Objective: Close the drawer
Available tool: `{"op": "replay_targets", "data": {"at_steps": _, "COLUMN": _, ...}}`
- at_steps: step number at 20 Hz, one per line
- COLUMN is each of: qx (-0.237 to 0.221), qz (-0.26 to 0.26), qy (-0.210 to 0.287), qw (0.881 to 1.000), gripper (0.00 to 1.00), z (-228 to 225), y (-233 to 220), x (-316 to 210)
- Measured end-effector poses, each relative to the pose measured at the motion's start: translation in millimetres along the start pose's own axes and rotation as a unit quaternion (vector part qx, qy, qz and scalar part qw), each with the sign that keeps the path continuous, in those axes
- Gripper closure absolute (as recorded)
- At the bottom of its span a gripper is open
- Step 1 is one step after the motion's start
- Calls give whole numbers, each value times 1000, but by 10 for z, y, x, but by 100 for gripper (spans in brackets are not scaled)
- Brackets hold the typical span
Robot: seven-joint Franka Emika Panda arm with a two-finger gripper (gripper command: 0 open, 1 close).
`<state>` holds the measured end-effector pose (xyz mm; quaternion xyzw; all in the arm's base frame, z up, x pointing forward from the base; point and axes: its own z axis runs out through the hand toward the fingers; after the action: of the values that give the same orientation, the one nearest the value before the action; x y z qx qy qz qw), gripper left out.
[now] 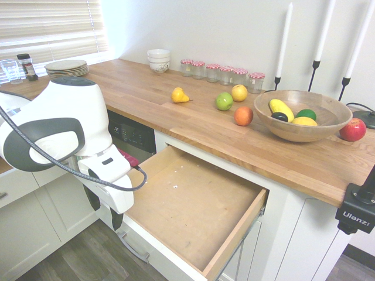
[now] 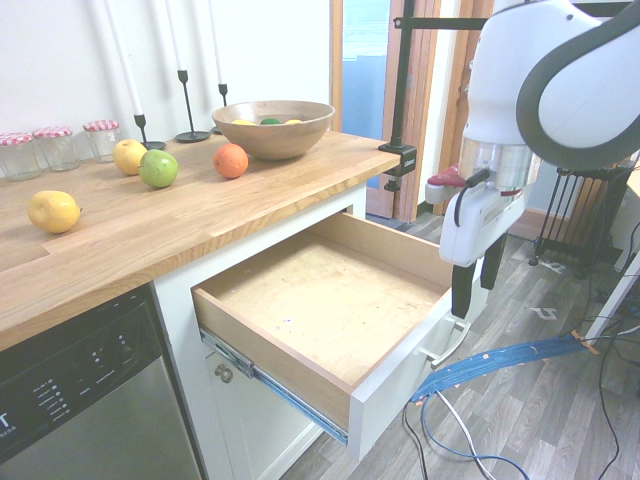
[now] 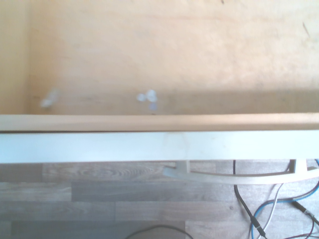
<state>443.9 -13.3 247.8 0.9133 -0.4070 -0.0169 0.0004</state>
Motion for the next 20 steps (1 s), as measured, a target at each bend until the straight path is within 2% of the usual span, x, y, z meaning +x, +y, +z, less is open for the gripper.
{"op": "replay_targets", "data": {"at_steps": 10, "qx": -15, "qz": 10, "qy": -8, "qw": 1000, "gripper": 0, "z": 803, "y": 180, "x": 158}}
{"op": "replay_targets", "data": {"at_steps": 16, "qx": 30, "qz": -15, "qy": 36, "qw": 999, "gripper": 0, "z": 1166, "y": 155, "x": 271}}
{"op": "replay_targets", "data": {"at_steps": 17, "qx": 33, "qz": -17, "qy": 38, "qw": 999, "gripper": 100, "z": 1198, "y": 146, "x": 281}}
{"op": "replay_targets", "data": {"at_steps": 20, "qx": 38, "qz": -23, "qy": 39, "qw": 998, "gripper": 100, "z": 1250, "y": 99, "x": 297}}
